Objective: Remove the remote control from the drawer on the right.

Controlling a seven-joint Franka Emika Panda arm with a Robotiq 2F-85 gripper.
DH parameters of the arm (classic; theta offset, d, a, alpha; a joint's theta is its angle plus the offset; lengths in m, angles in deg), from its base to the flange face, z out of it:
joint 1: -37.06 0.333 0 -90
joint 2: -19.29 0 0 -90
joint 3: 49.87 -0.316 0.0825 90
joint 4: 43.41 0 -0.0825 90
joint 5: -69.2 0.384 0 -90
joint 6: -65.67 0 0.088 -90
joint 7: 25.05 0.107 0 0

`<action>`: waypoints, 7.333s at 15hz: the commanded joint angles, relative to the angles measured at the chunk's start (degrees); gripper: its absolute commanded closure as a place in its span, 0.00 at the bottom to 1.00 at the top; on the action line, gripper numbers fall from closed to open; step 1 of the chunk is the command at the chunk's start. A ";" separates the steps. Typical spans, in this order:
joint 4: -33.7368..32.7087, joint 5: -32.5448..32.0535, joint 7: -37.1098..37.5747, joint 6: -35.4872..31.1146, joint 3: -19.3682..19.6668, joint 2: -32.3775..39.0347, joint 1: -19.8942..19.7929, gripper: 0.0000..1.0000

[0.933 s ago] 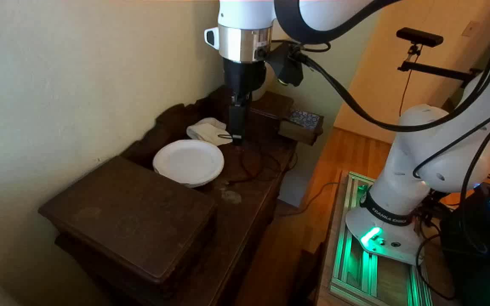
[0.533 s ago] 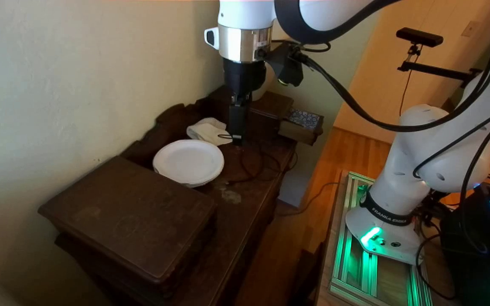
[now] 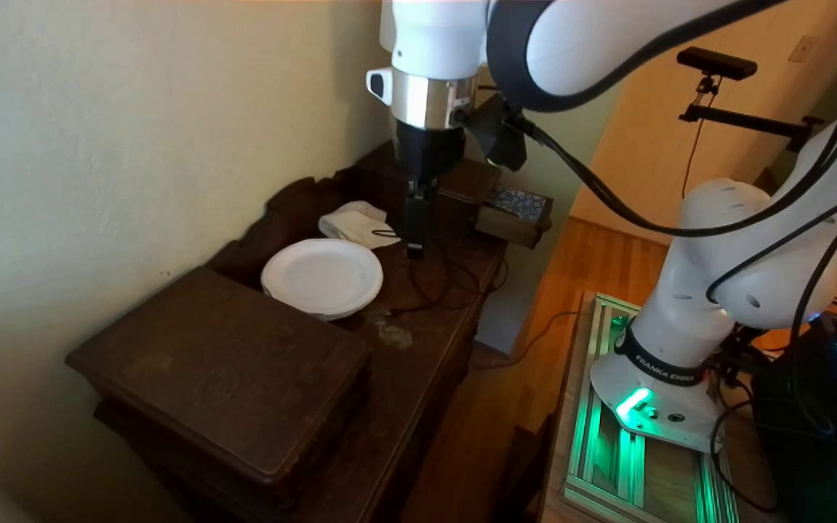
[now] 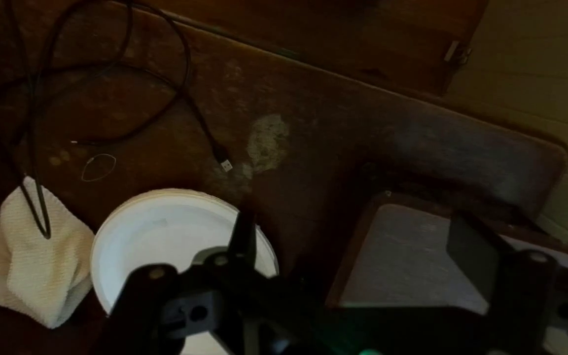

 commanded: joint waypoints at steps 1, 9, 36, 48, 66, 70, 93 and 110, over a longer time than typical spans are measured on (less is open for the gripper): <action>14.43 -1.76 0.26 -7.28 1.04 -10.32 -0.10 0.00; 17.68 -0.23 -0.09 -8.23 2.38 -10.89 0.16 0.00; 18.13 -22.69 -18.31 -26.16 31.84 -3.14 -34.50 0.00; 16.09 -20.99 -20.32 -47.33 36.70 12.41 -35.85 0.00; 12.53 6.55 -43.38 -54.01 48.26 20.64 -23.44 0.00; 10.51 15.87 -51.59 -53.20 49.77 21.90 -21.34 0.00; -5.18 61.94 -94.90 -39.99 42.09 44.00 -29.30 0.00; -7.80 62.77 -102.94 -35.64 40.20 43.36 -32.73 0.00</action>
